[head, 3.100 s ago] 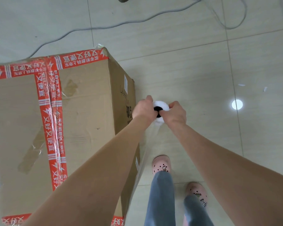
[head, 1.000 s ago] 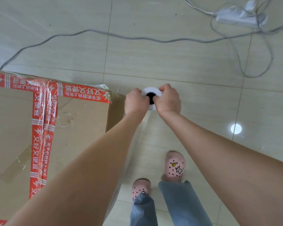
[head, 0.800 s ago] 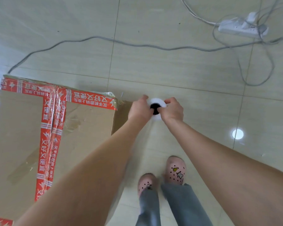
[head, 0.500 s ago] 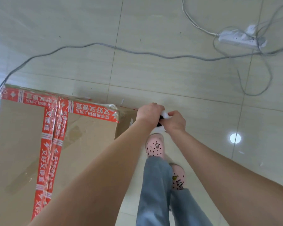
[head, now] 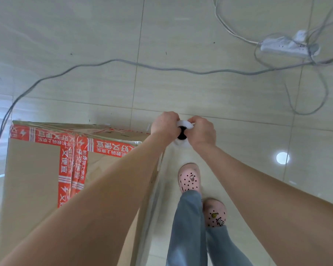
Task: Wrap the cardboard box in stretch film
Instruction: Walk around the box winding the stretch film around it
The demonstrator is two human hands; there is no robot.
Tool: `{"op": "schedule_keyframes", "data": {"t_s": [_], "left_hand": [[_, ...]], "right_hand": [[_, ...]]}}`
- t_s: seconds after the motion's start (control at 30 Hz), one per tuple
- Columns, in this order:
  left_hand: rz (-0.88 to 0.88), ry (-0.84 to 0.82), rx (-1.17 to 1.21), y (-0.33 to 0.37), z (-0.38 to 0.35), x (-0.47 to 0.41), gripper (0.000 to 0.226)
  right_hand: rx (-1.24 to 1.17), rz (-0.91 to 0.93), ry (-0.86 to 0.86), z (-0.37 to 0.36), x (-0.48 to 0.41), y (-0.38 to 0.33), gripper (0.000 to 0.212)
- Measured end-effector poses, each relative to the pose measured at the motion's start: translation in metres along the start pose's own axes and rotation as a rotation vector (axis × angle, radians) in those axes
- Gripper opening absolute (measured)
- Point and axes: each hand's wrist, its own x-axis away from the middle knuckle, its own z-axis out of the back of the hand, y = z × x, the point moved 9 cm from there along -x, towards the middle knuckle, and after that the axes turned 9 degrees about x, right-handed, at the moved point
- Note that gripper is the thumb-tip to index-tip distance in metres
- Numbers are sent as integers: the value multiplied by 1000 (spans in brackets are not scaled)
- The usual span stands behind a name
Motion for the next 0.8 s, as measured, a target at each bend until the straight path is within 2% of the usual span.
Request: {"op": "schedule_keyframes", "data": {"t_s": [0.17,0.33,0.43,0.53,0.6,0.7,0.8], "left_hand": [[77,75,103,-29,18,-7,24],[86,76,107,-45,25,-12,25],[84,61,106,-46,27,-17,27],[81,3,130,-46,24,-23,41],[59,-64,64,-42,21,-28,49],[29,-93,-53,-37,21,-30,45],[16,-59,-108,-41,28,-32,34]], "right_hand": [[-69,57,-12,-10,-3,-21,37],[-213,-137,-225,-40,-1,-11,54],[-286,-177,-229,-46,-3,-15,45],[-342,-177,-233,-52,-6,-19,39],[-351,-179,-243,-55,-5,-20,40],[-299,-171,-229,-55,-6,-21,39],[-161,-96,-169,-45,-10,-34,27]]}}
